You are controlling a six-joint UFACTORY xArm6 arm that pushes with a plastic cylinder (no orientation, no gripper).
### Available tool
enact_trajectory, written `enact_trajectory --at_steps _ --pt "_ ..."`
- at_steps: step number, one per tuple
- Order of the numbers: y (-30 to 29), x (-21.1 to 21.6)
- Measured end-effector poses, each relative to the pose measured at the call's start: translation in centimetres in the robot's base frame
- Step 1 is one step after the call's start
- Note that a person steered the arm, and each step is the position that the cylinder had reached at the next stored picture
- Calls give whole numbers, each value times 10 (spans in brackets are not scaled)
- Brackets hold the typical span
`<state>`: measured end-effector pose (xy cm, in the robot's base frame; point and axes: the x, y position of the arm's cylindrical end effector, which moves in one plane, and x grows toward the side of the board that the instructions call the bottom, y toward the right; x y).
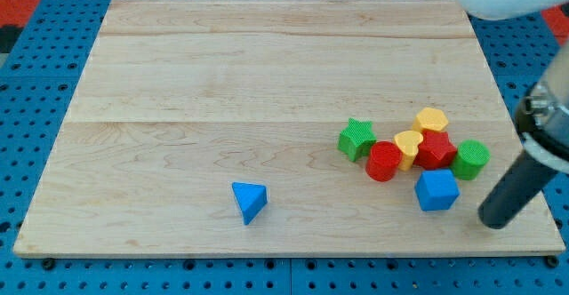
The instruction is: Place the green star on top of the yellow hexagon
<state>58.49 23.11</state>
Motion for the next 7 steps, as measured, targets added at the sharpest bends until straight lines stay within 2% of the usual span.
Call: enact_trajectory --at_steps 3,5,6,7 --pt "12 -51" --pt "-53 -87" --pt "-58 -93" --pt "-23 -90"
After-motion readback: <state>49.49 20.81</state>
